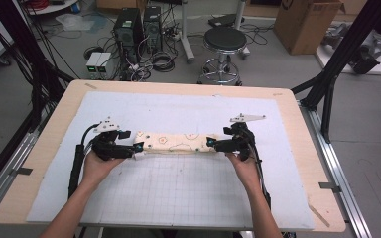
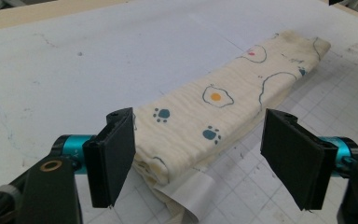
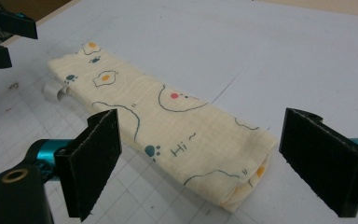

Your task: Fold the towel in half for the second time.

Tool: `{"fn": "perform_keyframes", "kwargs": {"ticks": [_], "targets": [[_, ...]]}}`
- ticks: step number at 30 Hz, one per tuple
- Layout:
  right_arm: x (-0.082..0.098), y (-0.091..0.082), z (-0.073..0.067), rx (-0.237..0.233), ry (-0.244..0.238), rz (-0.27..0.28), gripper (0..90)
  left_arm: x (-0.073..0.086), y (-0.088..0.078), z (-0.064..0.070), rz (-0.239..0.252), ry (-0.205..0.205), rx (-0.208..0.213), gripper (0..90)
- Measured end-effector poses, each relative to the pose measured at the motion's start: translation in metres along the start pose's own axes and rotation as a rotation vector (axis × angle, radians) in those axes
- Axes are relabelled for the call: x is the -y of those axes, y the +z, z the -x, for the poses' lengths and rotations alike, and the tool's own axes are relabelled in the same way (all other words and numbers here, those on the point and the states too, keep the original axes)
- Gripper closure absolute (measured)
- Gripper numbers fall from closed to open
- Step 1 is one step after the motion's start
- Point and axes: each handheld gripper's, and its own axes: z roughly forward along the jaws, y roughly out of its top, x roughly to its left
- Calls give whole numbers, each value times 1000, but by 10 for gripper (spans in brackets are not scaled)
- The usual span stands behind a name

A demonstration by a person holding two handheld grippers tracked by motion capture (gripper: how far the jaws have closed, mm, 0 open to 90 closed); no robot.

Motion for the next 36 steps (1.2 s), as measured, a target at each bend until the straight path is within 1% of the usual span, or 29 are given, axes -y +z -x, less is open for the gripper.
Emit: {"fn": "perform_keyframes", "kwargs": {"ticks": [3, 5, 7, 10, 13, 15, 17, 20, 21, 24, 27, 29, 31, 33, 35, 36], "targets": [[0, -2, -2, -3, 4, 1, 121, 4, -5, 1, 12, 0, 2, 255], [0, -3, -3, -8, -9, -2, 120, 7, -9, 1, 24, -10, 3, 252], [1, -4, -5, 1, -8, -5, 120, 10, -14, 1, 23, -12, 0, 245], [8, -7, -8, 3, -22, 16, 120, 12, -17, 6, 10, 19, -1, 239], [17, -10, -9, 8, -17, 28, 120, 15, -20, 9, 19, 33, 2, 240], [22, -11, -10, 9, -11, 26, 120, 19, -21, 10, 26, 20, 4, 240], [27, -12, -10, 6, -9, 28, 120, 24, -22, 10, 27, 21, 4, 239], [31, -15, -11, 7, -6, 26, 119, 30, -26, 9, 24, 34, 1, 239], [32, -16, -11, 5, -6, 30, 119, 32, -28, 9, 29, 29, 1, 239], [37, -19, -12, 6, -10, 41, 118, 37, -32, 8, 16, 21, 1, 239], [42, -21, -13, 18, -18, 29, 118, 40, -35, 10, 20, 19, 2, 239], [43, -22, -14, 19, -19, 11, 118, 42, -38, 11, 24, 25, 7, 239], [46, -25, -14, 23, -26, 19, 118, 44, -40, 14, 17, 35, 0, 239], [49, -29, -14, 25, -37, 35, 118, 45, -41, 15, 14, 33, 0, 239], [51, -32, -14, 30, -30, 36, 118, 46, -42, 16, 10, 41, 1, 239], [53, -34, -14, 32, -31, 35, 118, 47, -43, 17, 18, 33, -1, 239]]}}
